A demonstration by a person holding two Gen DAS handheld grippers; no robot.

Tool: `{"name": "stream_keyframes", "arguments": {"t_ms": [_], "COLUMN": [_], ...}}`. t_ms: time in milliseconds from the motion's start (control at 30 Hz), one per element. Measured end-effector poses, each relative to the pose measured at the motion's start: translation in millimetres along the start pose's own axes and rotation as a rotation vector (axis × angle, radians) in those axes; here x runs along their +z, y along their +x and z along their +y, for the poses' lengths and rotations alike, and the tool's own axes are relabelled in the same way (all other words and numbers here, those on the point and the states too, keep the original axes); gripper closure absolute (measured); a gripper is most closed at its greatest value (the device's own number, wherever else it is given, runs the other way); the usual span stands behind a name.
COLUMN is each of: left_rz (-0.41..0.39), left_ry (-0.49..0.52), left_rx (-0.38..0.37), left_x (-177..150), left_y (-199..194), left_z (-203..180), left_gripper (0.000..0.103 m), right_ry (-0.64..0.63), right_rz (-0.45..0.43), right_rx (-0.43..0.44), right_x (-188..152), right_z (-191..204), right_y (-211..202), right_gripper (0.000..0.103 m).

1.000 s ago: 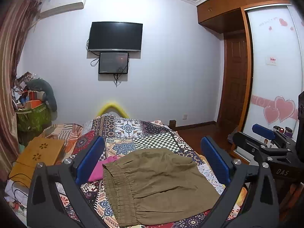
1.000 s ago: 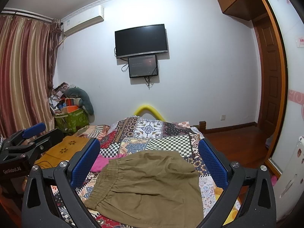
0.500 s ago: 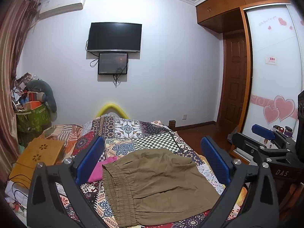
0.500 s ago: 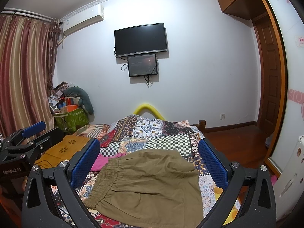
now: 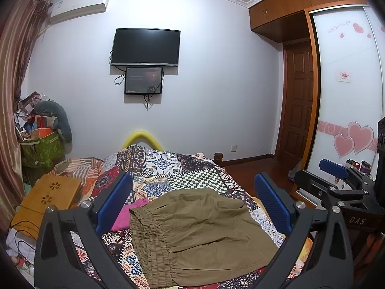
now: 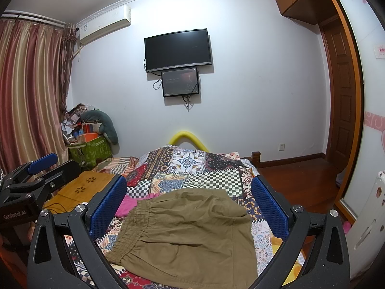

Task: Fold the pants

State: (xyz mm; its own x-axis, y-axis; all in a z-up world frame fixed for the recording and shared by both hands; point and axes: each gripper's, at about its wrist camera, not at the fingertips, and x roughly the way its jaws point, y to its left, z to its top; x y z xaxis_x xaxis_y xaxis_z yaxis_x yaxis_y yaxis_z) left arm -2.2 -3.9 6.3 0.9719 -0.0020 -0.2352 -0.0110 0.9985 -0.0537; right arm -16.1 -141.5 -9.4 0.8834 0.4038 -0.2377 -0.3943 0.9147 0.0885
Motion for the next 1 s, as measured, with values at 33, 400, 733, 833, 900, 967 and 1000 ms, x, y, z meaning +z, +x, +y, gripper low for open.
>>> {"name": "stream_keyframes", "arguments": {"t_ms": [33, 400, 733, 833, 900, 967, 1000], "left_rz": [0.000, 0.000, 0.001, 0.001, 0.001, 0.001, 0.002], "left_ry": [0.002, 0.001, -0.001, -0.001, -0.001, -0.001, -0.001], "left_rx": [0.001, 0.003, 0.002, 0.002, 0.002, 0.002, 0.002], "left_x": [-0.5, 1.3, 1.9, 1.9, 2.6, 2.1, 2.0], "left_y": [-0.1, 1.9, 1.7, 1.8, 2.7, 2.8, 3.5], "left_z": [0.0, -0.3, 1.0, 0.8, 0.7, 0.6, -0.3], "left_gripper": [0.000, 0.000, 0.000, 0.000, 0.000, 0.000, 0.000], "right_ry": [0.000, 0.000, -0.003, -0.003, -0.004, -0.003, -0.003], "right_rz": [0.000, 0.001, 0.001, 0.002, 0.002, 0.003, 0.002], "right_rx": [0.000, 0.000, 0.001, 0.001, 0.000, 0.001, 0.000], "right_x": [0.0, 0.4, -1.3, -0.9, -0.6, -1.3, -0.7], "right_z": [0.0, -0.2, -0.7, -1.3, -1.3, -1.5, -1.3], "right_y": [0.0, -0.1, 0.2, -0.3, -0.6, -0.5, -0.5], "right_gripper": [0.000, 0.000, 0.000, 0.000, 0.000, 0.000, 0.000]}}
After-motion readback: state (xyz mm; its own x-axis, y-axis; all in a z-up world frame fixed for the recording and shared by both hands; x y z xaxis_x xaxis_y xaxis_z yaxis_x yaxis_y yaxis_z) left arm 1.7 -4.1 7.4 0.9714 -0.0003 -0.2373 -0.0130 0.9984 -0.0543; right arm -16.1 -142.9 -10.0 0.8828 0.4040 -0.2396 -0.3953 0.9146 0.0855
